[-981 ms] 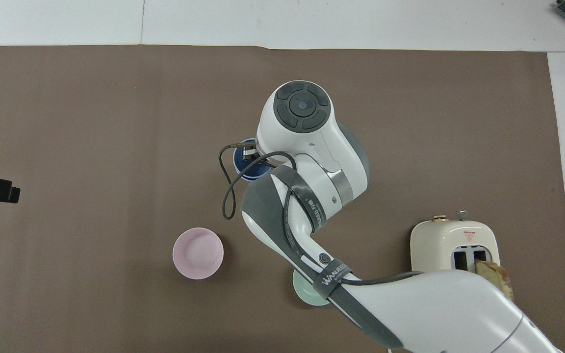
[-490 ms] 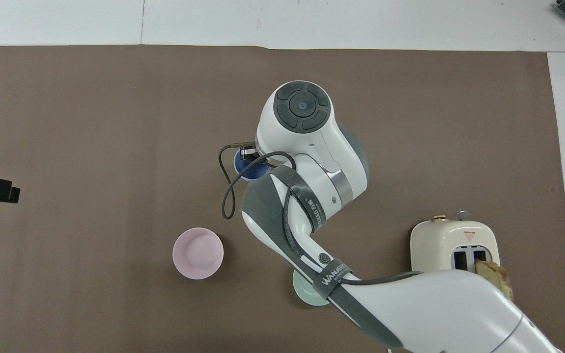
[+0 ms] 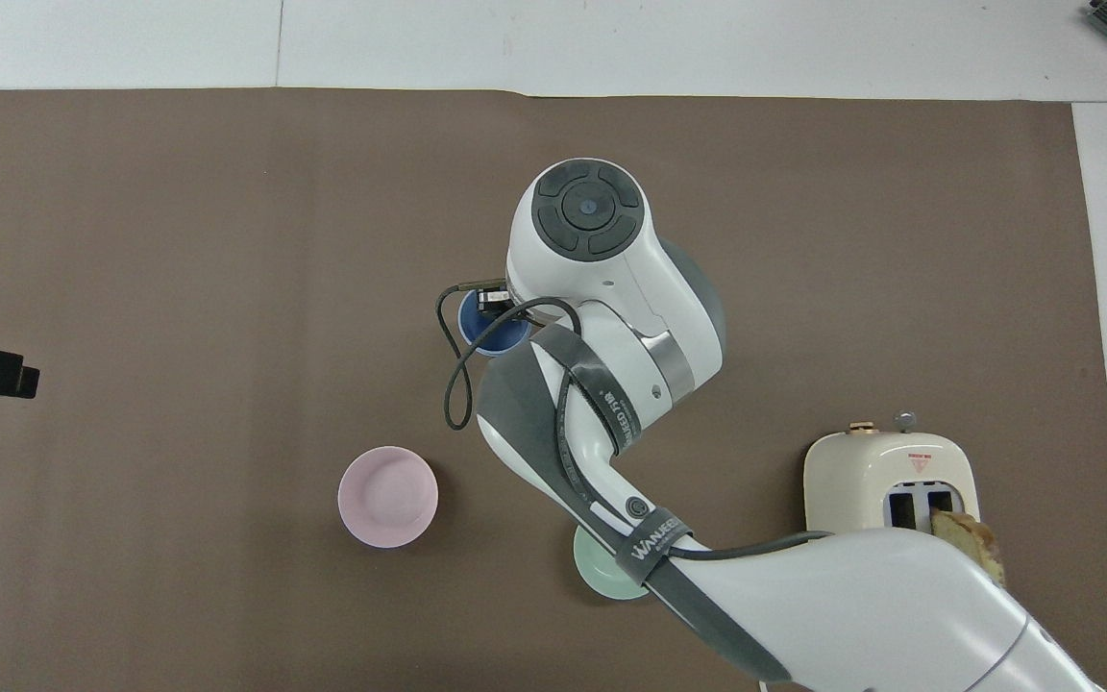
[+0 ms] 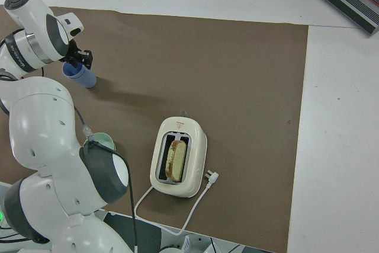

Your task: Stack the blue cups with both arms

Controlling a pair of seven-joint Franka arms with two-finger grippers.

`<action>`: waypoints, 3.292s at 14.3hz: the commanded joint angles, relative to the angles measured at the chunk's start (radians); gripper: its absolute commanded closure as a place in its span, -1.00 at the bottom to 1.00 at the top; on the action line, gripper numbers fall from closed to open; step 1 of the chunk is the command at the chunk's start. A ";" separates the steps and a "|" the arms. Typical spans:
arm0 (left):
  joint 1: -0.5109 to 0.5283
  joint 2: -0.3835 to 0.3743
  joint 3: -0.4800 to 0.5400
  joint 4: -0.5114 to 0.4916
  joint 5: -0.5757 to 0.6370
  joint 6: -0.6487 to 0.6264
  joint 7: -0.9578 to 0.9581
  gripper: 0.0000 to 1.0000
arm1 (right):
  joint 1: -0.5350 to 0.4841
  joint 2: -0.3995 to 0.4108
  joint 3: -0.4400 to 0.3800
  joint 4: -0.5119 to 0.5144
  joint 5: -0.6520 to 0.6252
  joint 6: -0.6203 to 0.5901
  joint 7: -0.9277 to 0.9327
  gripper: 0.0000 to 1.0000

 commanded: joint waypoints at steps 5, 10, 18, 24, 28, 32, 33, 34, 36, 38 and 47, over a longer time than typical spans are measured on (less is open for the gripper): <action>0.017 -0.001 -0.008 0.009 -0.007 -0.018 0.008 -1.00 | -0.116 -0.155 0.010 0.005 -0.014 -0.203 -0.118 -1.00; 0.016 -0.001 -0.008 0.009 -0.007 -0.018 0.008 -1.00 | -0.256 -0.286 0.006 0.002 -0.008 -0.316 -0.268 -1.00; 0.016 -0.001 -0.008 0.009 -0.007 -0.018 0.008 -1.00 | -0.429 -0.413 0.001 -0.002 -0.008 -0.448 -0.395 -1.00; 0.016 -0.001 -0.008 0.007 -0.007 -0.018 0.008 -1.00 | -0.525 -0.465 0.001 -0.005 -0.007 -0.467 -0.506 -1.00; 0.016 -0.001 -0.008 0.009 -0.007 -0.018 0.008 -1.00 | -0.537 -0.511 0.000 -0.005 -0.007 -0.504 -0.515 -1.00; 0.017 -0.001 -0.008 0.009 -0.007 -0.018 0.008 -1.00 | -0.591 -0.522 0.001 -0.013 -0.007 -0.510 -0.569 -1.00; 0.016 -0.001 -0.008 0.007 -0.007 -0.018 0.008 -1.00 | -0.597 -0.524 0.001 -0.019 -0.002 -0.505 -0.570 -1.00; 0.016 -0.001 -0.008 0.009 -0.007 -0.018 0.008 -1.00 | -0.595 -0.528 0.001 -0.027 -0.002 -0.501 -0.569 -1.00; 0.016 -0.001 -0.008 0.009 -0.007 -0.018 0.008 -1.00 | -0.597 -0.550 0.000 -0.066 0.022 -0.479 -0.558 -1.00; 0.017 -0.001 -0.008 0.009 -0.007 -0.018 0.008 -1.00 | -0.627 -0.561 -0.002 -0.091 0.062 -0.459 -0.557 -1.00; 0.016 -0.001 -0.008 0.009 -0.007 -0.018 0.008 -1.00 | -0.629 -0.562 0.000 -0.100 0.062 -0.456 -0.552 -1.00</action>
